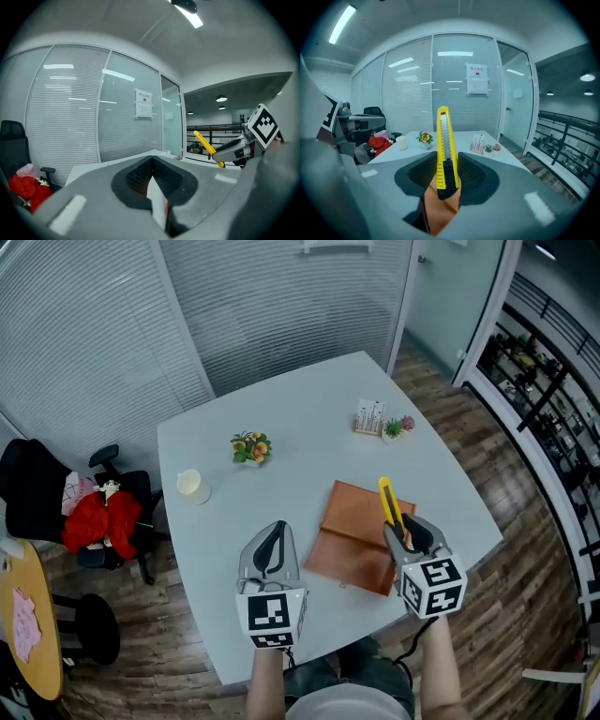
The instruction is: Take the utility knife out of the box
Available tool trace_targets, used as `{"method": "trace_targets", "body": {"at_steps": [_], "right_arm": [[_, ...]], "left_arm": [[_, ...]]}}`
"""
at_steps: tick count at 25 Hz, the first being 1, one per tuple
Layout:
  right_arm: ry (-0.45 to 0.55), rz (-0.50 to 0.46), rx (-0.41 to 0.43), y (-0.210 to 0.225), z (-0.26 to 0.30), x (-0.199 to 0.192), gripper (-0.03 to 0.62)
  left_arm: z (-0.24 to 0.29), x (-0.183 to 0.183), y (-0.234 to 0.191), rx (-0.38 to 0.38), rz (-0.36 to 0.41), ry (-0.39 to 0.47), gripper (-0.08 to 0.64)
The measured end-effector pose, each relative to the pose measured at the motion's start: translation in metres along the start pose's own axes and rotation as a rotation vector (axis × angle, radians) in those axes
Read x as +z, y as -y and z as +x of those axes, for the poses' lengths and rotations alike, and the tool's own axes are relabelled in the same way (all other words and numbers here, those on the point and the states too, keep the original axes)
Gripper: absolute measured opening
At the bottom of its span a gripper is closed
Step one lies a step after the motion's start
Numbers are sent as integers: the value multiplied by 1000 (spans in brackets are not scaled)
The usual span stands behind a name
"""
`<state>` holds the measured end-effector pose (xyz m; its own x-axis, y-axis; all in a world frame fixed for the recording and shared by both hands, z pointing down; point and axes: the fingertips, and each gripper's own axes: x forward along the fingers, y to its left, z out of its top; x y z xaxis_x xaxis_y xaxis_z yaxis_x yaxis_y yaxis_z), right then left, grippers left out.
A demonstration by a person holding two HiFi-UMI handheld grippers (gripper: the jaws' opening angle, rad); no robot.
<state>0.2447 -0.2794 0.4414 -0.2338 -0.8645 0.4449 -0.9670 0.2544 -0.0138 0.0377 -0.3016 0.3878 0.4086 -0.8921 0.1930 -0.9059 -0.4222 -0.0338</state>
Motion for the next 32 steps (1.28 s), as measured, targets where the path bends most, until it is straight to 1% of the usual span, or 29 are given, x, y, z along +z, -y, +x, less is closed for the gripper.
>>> {"method": "trace_targets", "body": {"at_steps": [6, 13, 20, 28, 32], "right_arm": [[95, 30, -66, 9, -22, 30, 169], [174, 51, -130, 18, -43, 51, 169], [233, 66, -181, 22, -64, 60, 169], [268, 68, -208, 24, -82, 64, 169], [274, 81, -213, 24, -88, 62, 169]], "left_arm": [[-1, 23, 5, -20, 20, 45, 0], [-2, 45, 5, -32, 31, 92, 2], [-7, 58, 8, -41, 46, 126, 0], [-14, 65, 14, -53, 47, 151, 0], [-15, 64, 15, -61, 39, 149, 2]]}}
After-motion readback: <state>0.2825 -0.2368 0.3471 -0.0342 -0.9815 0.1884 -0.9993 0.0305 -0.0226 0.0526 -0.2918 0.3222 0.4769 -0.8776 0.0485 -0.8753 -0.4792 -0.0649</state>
